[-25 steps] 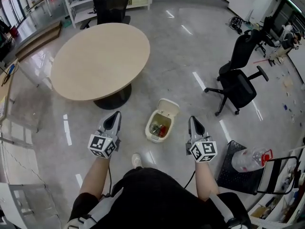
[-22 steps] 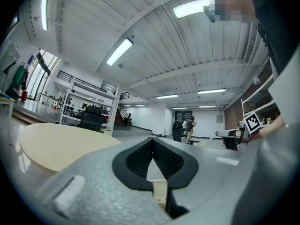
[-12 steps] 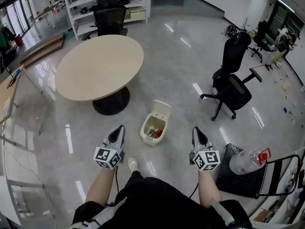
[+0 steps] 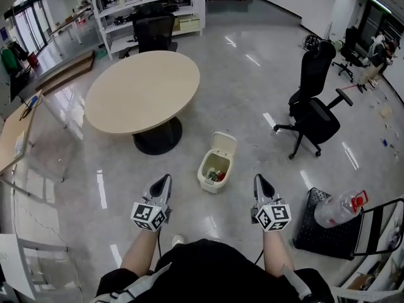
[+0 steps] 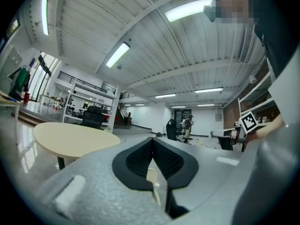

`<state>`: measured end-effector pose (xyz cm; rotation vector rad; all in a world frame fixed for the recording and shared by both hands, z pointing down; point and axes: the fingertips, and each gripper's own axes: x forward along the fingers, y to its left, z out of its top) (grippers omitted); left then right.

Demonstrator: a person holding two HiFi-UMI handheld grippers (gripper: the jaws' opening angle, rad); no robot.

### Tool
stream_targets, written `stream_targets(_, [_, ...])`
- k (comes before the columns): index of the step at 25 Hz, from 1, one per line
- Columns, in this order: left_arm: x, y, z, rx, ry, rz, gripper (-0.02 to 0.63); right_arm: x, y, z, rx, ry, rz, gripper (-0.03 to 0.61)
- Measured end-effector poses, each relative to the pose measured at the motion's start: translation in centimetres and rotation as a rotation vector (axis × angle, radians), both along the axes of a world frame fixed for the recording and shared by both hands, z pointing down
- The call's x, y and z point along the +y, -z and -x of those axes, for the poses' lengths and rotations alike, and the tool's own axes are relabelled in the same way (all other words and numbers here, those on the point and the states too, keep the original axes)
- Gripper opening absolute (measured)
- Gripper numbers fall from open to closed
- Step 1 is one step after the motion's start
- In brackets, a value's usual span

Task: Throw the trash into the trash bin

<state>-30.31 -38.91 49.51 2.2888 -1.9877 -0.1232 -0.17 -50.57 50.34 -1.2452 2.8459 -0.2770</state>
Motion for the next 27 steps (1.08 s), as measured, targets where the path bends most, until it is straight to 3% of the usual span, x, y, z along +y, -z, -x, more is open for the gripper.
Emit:
stream_targets(5, [2.0, 1.3, 4.2, -0.035, -0.012, -0.006, 0.002, 1.8, -0.8, 1.7, 0.023, -0.037, 0.027, 0.005])
stream_targets(12, [4.2, 1.0, 9.8, 0.006, 0.045, -0.012, 0.002, 4.3, -0.9, 5.1, 0.014, -0.046, 0.036, 0.005])
stream_targets(27, [4.1, 0.9, 8.2, 0.031, -0.008, -0.025, 0.002, 5.6, -0.5, 3.4, 0.039, -0.095, 0.029, 0.005])
